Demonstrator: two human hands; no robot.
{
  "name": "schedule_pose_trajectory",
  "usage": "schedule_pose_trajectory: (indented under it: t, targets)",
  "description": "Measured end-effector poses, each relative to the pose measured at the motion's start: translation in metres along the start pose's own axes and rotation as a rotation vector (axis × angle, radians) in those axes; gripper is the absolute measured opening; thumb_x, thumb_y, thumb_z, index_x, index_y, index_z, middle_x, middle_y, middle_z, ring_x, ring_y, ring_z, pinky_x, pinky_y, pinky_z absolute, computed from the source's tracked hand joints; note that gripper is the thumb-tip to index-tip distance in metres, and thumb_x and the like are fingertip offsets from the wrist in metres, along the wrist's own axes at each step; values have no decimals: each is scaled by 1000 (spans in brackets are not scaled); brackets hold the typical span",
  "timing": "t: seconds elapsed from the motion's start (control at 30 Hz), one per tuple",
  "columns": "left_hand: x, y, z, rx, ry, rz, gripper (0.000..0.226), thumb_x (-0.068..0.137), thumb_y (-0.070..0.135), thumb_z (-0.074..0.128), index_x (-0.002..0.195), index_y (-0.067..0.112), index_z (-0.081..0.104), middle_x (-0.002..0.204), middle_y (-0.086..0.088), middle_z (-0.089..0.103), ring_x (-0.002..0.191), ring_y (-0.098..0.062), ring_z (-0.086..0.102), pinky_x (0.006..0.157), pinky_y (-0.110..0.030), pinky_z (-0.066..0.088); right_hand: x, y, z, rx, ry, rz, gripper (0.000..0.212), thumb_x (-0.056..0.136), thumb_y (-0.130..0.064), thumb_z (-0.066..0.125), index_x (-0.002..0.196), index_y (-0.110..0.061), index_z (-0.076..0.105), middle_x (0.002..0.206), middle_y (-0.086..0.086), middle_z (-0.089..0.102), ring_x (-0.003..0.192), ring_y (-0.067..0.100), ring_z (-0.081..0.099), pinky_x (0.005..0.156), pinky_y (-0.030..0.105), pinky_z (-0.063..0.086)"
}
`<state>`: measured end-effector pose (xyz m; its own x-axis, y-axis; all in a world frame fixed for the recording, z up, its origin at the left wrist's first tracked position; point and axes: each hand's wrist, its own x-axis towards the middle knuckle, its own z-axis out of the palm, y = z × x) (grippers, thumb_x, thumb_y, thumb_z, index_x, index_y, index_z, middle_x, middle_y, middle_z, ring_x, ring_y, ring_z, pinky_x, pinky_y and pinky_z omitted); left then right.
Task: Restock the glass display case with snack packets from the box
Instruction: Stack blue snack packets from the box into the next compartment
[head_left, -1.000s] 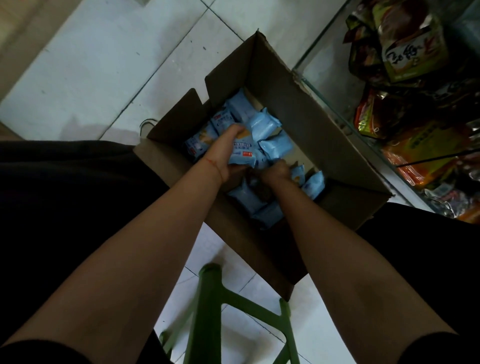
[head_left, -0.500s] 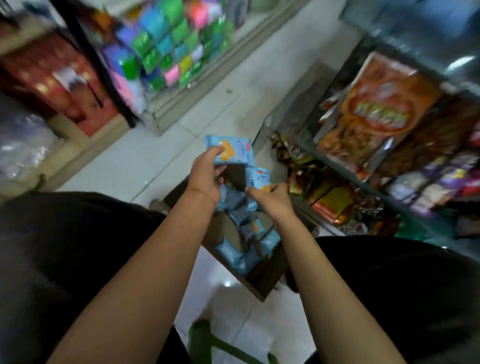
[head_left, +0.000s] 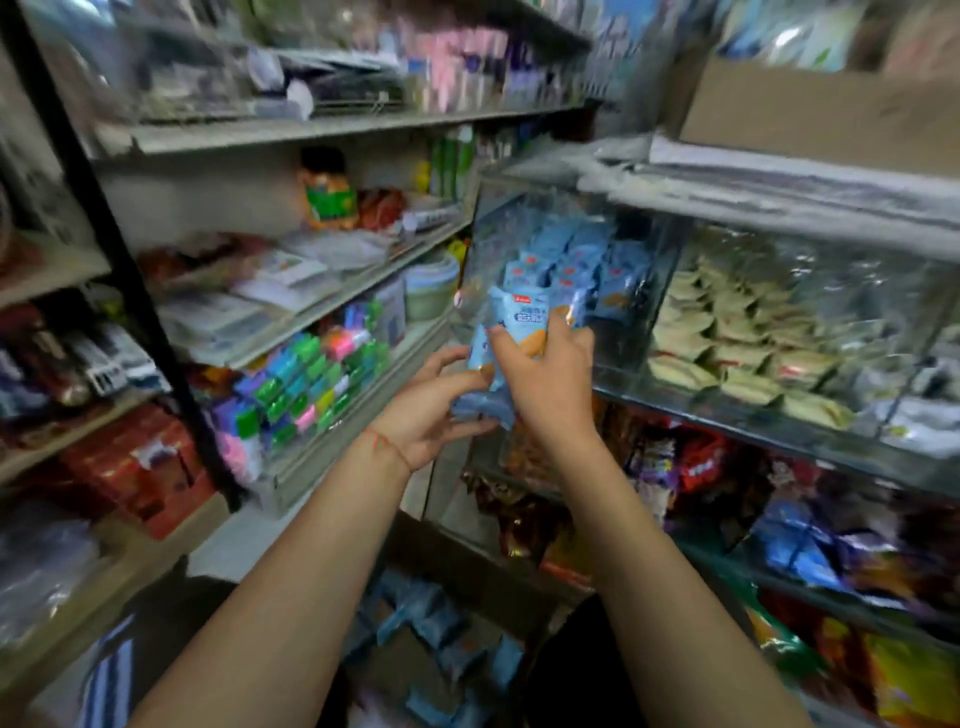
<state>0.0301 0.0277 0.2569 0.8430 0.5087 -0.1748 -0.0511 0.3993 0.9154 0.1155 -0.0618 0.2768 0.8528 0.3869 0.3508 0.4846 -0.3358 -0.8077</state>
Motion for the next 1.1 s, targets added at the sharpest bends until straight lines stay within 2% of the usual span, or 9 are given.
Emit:
schedule_pose_trajectory:
  t: [0.1,0.17,0.3,0.43,0.57,0.7,0.8,0.93,1.1]
  targets:
    - [7,30,30,6,-41,85,21,91,-2,52,102,15,60,78,-1,73,66,-13,70,64,-32,60,25,-21,-23,-136,101,-114,70,86,-49,59,143,-16,37,127,14,48,119,32,45,99,42,40]
    - [15,45,45,22,-51,130,25,91,-3,51,111,8,61,87,-6,74,71,-15,72,69,-33,61,40,-30,-35,-134,103,-187,68,92,-45,54,149,-31,21,128,14,43,106,33,54,89,44,47]
    - [39,65,62,66,3,149,24,88,0,58,111,7,60,94,-9,72,77,-18,71,76,-38,60,63,-32,-44,-188,30,-203,36,99,-43,43,133,-41,35,117,10,38,82,32,56,75,37,49]
    - [75,72,74,172,37,107,37,88,10,65,123,4,56,110,-16,69,86,-23,71,73,-39,61,94,-13,-40,-245,-68,-184,20,100,-42,39,115,-30,45,110,16,47,90,32,50,72,35,40]
    - [109,74,81,236,83,100,25,89,5,62,114,4,55,106,-17,66,77,-23,67,59,-33,61,125,7,-41,-161,-179,-107,20,98,-29,42,116,-28,52,112,14,59,106,27,48,74,29,36]
    - [133,70,85,487,101,146,26,78,14,71,99,13,55,107,-17,66,91,-32,67,78,-50,58,142,27,-39,-257,-206,-37,21,94,-26,49,115,-27,53,119,13,58,109,27,51,76,28,42]
    - [147,60,79,912,139,301,42,74,25,70,111,14,55,112,-16,66,94,-35,65,76,-39,55,159,37,-35,-409,-126,-3,28,95,-24,49,122,-22,53,132,17,45,103,30,49,79,26,39]
    - [154,52,74,1115,204,393,43,80,26,61,120,12,51,115,-17,61,101,-39,60,76,-39,50,194,50,-24,-462,47,117,43,98,-28,42,138,-12,44,140,12,39,121,27,46,68,-1,26]
    - [162,46,66,1080,240,318,41,81,28,61,117,10,53,115,-16,61,103,-38,59,79,-39,49,212,51,-16,-807,17,320,55,95,-33,49,145,-15,35,146,28,22,133,40,31,97,42,42]
